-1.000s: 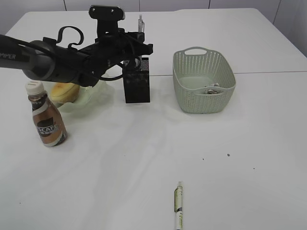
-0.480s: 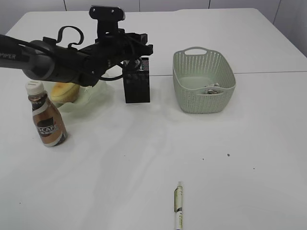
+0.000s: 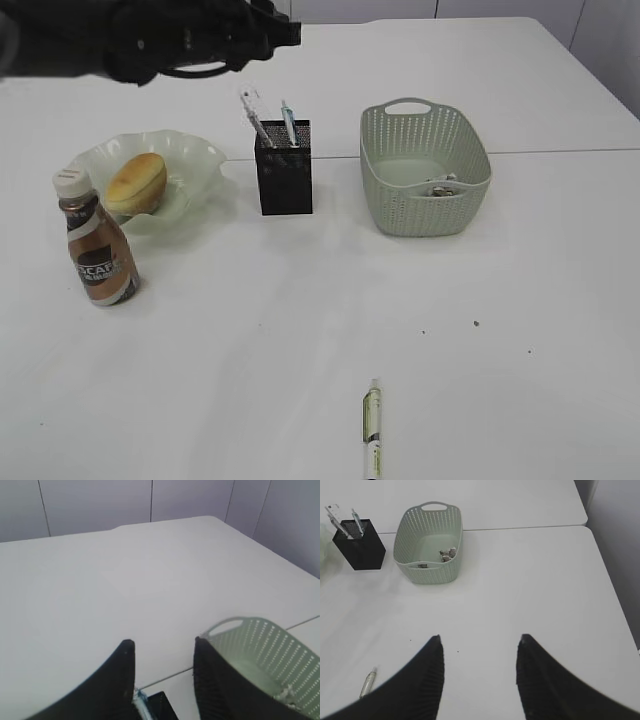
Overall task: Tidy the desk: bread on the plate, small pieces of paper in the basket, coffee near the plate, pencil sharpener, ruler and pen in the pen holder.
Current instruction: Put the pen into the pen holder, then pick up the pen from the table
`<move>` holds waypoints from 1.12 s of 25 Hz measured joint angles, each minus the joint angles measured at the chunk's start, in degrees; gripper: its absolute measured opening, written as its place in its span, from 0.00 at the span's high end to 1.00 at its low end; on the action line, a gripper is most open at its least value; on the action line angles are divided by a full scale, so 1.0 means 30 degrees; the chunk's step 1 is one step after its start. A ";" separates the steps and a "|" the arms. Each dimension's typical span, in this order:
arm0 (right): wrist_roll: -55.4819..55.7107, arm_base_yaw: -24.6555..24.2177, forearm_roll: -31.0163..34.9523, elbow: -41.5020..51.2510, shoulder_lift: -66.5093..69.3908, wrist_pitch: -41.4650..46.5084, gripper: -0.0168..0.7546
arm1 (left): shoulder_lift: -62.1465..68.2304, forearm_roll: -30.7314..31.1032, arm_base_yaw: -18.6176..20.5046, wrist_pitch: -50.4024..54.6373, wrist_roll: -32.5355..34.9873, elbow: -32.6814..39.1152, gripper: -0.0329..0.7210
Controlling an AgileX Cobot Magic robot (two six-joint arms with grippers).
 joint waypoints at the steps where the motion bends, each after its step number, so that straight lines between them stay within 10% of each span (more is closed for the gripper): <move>1: 0.0000 0.0000 0.0025 0.0000 0.0000 0.0000 0.52 | -0.0420 0.0000 0.0000 0.0795 0.0000 0.0000 0.57; 18: 0.0082 0.0000 0.0674 0.0000 0.0258 0.0000 0.52 | -0.5500 -0.0291 -0.3219 2.1509 -0.0576 0.0000 0.57; 28: 0.0082 0.0000 0.1236 0.0000 0.0258 0.0000 0.52 | -0.5494 -0.0560 -0.6566 2.5923 -0.5712 0.0000 0.57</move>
